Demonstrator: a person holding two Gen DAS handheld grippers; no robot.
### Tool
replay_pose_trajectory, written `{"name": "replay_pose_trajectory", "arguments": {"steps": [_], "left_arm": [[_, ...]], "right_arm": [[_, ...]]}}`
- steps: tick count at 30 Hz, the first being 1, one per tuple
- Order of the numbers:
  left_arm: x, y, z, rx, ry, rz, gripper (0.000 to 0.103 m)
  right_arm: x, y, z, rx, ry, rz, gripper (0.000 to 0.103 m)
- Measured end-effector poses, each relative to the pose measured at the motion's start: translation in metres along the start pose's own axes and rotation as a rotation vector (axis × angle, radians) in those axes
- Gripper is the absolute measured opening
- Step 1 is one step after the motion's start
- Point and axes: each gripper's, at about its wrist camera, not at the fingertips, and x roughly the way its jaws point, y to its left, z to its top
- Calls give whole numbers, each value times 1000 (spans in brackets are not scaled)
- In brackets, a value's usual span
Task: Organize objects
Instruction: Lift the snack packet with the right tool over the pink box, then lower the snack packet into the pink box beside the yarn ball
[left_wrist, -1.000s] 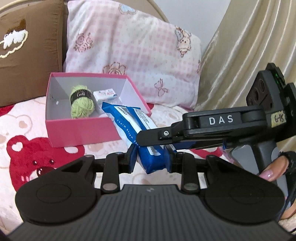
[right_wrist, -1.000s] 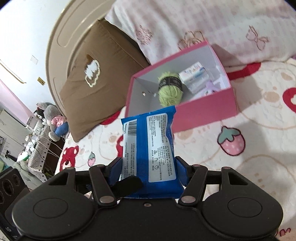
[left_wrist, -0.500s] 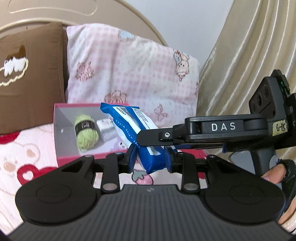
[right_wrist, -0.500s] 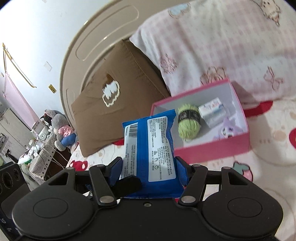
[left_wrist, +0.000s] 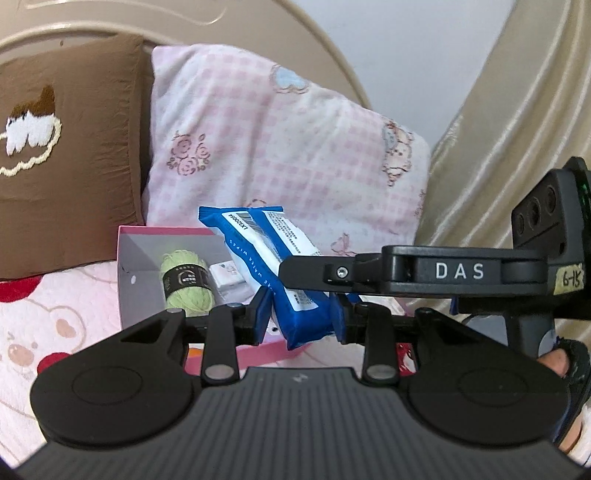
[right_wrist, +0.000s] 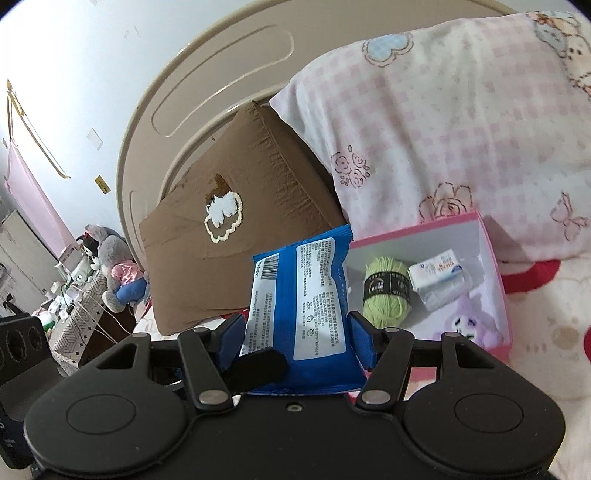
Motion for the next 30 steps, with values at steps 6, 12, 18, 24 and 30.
{"name": "replay_pose_trajectory", "arguments": {"steps": [6,12,18,24,30], "left_arm": [[30,29,6,-77,40,31,33],[66,62,-11,-175,103,52,33],[97,82,-29,-228,145,93,34],[117,96,-40,-232,201,113,36],[126,98,-48,-209,238,141,39]], "right_arm": [[40,-13,18,-26,51,16,64],[84,-42,15,-37,151,73,63],[126,-64,13,-66,250,98,63],[162,-79,6,-91,341,121,63],[186,-92,-4,-83,410,145,63]]}}
